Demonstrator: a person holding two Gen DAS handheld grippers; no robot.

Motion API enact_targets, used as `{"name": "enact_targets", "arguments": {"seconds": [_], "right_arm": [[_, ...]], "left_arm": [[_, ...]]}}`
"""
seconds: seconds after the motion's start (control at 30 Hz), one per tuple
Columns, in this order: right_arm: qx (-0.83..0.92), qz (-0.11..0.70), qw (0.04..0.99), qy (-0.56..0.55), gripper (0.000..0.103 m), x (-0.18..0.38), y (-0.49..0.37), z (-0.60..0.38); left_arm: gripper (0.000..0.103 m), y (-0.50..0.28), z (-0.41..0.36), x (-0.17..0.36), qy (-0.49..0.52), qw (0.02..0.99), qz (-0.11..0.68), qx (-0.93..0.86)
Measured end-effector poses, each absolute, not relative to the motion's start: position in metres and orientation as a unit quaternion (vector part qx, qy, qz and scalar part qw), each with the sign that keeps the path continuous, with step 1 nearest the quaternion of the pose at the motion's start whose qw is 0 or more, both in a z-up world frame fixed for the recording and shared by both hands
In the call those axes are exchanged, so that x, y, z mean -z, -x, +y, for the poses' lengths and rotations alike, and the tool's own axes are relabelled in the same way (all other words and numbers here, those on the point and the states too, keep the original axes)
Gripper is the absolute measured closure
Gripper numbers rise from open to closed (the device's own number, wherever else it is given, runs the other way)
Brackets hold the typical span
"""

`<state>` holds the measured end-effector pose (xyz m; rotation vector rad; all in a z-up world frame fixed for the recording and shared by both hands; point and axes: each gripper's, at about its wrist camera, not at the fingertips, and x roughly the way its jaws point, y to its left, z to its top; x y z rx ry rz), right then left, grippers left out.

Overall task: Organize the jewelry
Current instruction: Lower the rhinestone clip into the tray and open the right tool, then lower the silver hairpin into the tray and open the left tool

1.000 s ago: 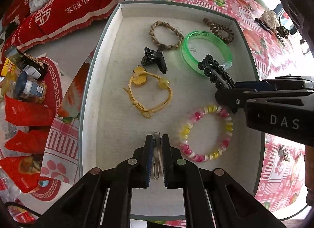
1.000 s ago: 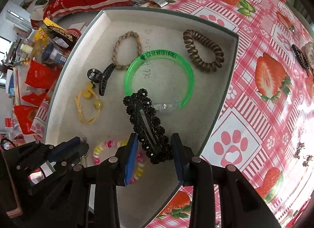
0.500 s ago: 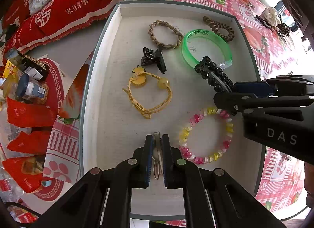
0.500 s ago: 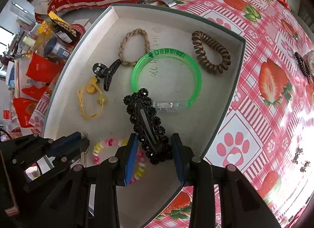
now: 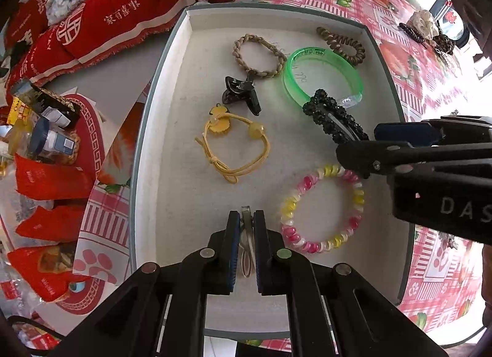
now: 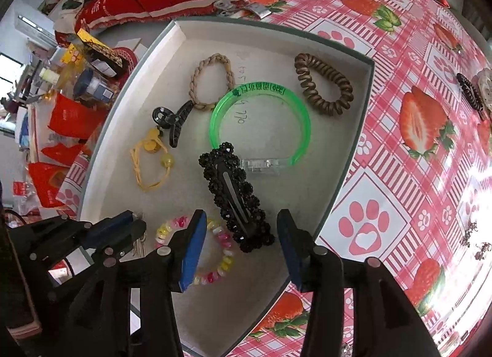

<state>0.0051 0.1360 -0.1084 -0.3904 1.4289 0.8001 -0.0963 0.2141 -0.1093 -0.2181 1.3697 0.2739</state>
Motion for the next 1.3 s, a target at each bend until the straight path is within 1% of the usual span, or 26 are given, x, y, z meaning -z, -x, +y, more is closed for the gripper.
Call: {"name": "enact_targets", "arguments": {"seconds": [0.33,0.57,1.3], "right_arm": [[-0.350,0.625,0.683,0.141,0.052,0.090,-0.010,0.122],[-0.350,0.618,0.689,0.142,0.052,0.077,-0.008,0.116],[-0.341,0.617,0.693,0.153,0.052,0.068,-0.003,0.108]], "left_arm": [[0.088,0.097,0.213,0.108,0.096,0.762,0.629,-0.124],[0.088,0.096,0.213,0.108,0.099,0.762,0.629,-0.118],[0.088,0.093,0.210,0.112,0.100,0.759,0.633,-0.111]]}}
